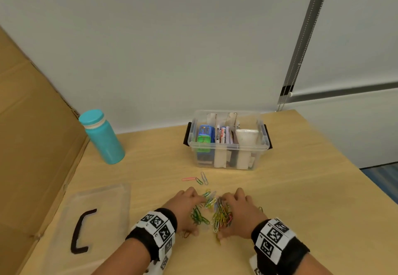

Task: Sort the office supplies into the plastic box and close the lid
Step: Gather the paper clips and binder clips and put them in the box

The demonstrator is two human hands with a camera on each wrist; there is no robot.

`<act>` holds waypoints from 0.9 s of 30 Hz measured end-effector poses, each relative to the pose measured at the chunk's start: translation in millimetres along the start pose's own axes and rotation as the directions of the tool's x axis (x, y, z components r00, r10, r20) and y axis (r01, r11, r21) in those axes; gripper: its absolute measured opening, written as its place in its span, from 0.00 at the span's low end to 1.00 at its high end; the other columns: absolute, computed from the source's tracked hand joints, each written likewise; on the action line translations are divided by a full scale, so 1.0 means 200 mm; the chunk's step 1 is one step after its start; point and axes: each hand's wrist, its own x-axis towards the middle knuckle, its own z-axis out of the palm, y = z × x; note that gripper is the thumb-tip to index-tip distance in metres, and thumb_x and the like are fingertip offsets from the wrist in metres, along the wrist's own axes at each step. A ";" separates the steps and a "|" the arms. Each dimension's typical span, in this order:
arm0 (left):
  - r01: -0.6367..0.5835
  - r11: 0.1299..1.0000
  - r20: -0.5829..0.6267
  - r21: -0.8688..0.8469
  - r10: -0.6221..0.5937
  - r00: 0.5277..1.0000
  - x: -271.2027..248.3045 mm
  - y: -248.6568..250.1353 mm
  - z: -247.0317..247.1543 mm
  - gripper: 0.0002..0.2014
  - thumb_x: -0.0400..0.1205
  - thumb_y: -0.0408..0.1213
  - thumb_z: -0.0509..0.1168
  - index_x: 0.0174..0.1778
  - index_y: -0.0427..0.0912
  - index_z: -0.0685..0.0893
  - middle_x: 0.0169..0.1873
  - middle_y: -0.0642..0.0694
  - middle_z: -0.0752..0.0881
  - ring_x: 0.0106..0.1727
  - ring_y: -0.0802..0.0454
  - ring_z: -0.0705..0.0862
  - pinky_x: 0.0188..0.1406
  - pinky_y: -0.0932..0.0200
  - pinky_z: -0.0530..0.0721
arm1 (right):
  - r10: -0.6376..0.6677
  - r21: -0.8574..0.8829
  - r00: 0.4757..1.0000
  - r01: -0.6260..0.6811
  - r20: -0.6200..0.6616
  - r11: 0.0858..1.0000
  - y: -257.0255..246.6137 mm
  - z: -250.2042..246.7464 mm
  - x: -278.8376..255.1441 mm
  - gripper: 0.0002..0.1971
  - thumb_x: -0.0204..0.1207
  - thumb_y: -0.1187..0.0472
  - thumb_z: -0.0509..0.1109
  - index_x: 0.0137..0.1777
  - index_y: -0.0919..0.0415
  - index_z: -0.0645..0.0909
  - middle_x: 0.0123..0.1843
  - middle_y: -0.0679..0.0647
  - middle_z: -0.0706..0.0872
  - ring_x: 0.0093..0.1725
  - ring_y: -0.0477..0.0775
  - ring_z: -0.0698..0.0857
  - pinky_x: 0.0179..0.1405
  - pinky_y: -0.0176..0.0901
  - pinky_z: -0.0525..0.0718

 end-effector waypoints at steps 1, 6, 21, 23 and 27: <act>-0.015 1.000 -0.010 -0.006 0.015 1.000 0.01 0.00 0.00 0.40 0.68 0.46 0.77 0.76 0.57 0.67 0.67 0.51 0.69 0.67 0.49 0.70 0.70 0.52 0.73 | 0.002 0.020 1.000 -0.001 -0.006 1.000 -0.03 0.01 0.00 0.41 0.60 0.43 0.81 0.71 0.46 0.64 0.65 0.52 0.63 0.66 0.56 0.67 0.67 0.52 0.76; -0.079 0.996 -0.054 0.041 0.081 0.995 0.04 0.02 -0.01 0.20 0.75 0.41 0.72 0.62 0.47 0.76 0.61 0.47 0.74 0.61 0.46 0.77 0.62 0.51 0.77 | 0.034 0.051 0.999 -0.033 -0.018 0.998 -0.11 0.00 0.01 0.18 0.76 0.56 0.68 0.63 0.51 0.68 0.61 0.56 0.66 0.59 0.60 0.73 0.62 0.51 0.77; -0.080 0.996 -0.077 0.049 0.083 0.993 0.08 -0.01 -0.03 0.12 0.79 0.31 0.62 0.57 0.41 0.83 0.58 0.41 0.82 0.59 0.42 0.81 0.60 0.52 0.79 | 0.073 0.206 0.960 -0.016 -0.270 0.979 -0.05 0.00 0.06 0.10 0.75 0.68 0.67 0.52 0.55 0.85 0.52 0.53 0.85 0.51 0.51 0.82 0.52 0.38 0.80; -0.084 0.997 -0.104 -0.003 0.083 0.991 0.09 -0.04 -0.04 0.12 0.79 0.33 0.63 0.57 0.42 0.84 0.58 0.43 0.83 0.58 0.45 0.82 0.59 0.55 0.79 | 0.092 0.290 0.948 0.000 -0.304 0.957 -0.03 -0.02 0.05 0.09 0.74 0.67 0.71 0.50 0.54 0.86 0.48 0.51 0.87 0.46 0.48 0.84 0.49 0.37 0.82; -0.084 0.978 -0.223 -0.190 0.041 0.974 0.06 -0.12 -0.06 0.09 0.78 0.36 0.66 0.53 0.47 0.86 0.46 0.53 0.84 0.48 0.57 0.82 0.54 0.65 0.79 | 0.132 0.524 0.929 0.075 -0.346 0.849 0.00 -0.15 -0.02 0.08 0.73 0.67 0.73 0.45 0.52 0.85 0.40 0.49 0.88 0.39 0.46 0.86 0.41 0.32 0.85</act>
